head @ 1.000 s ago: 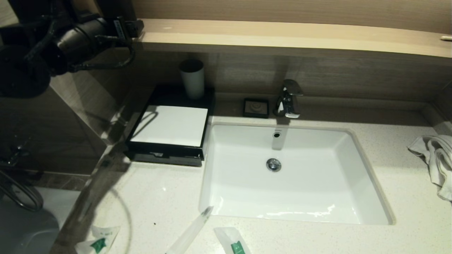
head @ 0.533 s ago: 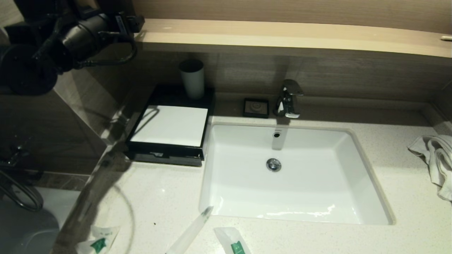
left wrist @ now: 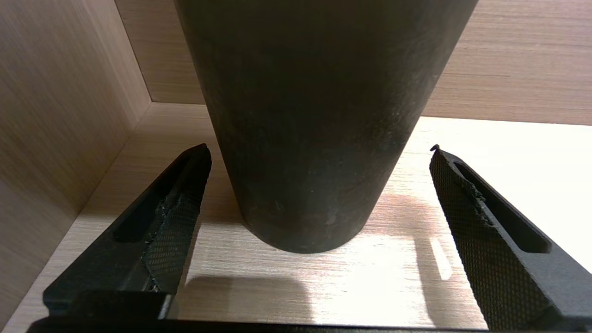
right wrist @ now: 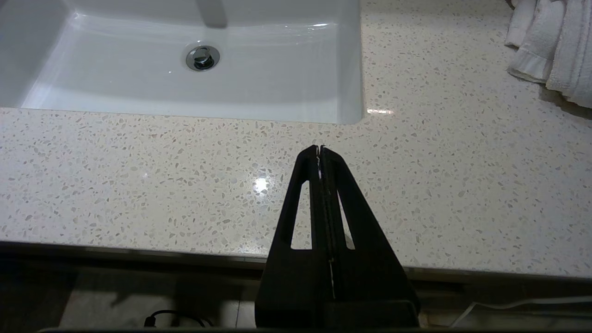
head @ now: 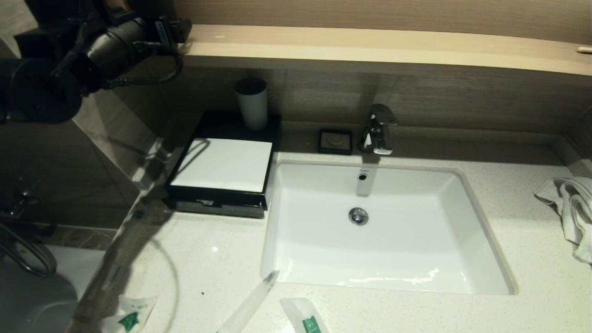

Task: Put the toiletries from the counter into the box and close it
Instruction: Pick up the cup

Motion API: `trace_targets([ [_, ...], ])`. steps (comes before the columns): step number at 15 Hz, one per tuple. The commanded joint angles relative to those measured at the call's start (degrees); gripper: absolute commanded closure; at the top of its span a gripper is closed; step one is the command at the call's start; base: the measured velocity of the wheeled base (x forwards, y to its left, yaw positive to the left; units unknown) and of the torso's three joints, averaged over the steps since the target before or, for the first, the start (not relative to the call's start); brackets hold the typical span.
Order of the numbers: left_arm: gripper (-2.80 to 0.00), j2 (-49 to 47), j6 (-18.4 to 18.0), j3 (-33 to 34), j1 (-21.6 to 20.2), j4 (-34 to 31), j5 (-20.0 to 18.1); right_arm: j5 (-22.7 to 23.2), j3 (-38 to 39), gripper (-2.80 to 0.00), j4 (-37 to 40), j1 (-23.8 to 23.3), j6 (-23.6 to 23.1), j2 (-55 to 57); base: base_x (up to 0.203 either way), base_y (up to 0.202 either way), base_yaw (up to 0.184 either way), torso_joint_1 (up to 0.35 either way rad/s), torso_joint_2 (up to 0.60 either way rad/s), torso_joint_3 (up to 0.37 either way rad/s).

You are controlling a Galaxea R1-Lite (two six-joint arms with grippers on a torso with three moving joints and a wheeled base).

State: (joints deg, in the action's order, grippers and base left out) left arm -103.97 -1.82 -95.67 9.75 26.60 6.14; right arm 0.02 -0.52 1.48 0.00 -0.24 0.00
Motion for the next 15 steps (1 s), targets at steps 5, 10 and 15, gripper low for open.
trace_targets([
  [5,-2.8,-1.42,-2.5,-0.06,-0.08,2.41,0.19,0.06,0.0,0.0,0.02,0.0,-0.02,0.0,0.0,0.0,0.0,0.0,0.0,0.0],
  [10,-2.8,-3.14,-2.65,-4.34,-0.17,2.15,1.05,0.06,0.0,0.0,0.02,0.0,-0.02,0.0,0.0,0.0,0.0,0.0,0.0,0.0],
  [15,-2.8,-3.78,-2.66,-5.05,-0.17,2.23,1.33,-0.01,0.0,0.0,0.02,-0.08,-0.02,0.0,0.0,0.0,0.0,0.0,0.0,0.0],
])
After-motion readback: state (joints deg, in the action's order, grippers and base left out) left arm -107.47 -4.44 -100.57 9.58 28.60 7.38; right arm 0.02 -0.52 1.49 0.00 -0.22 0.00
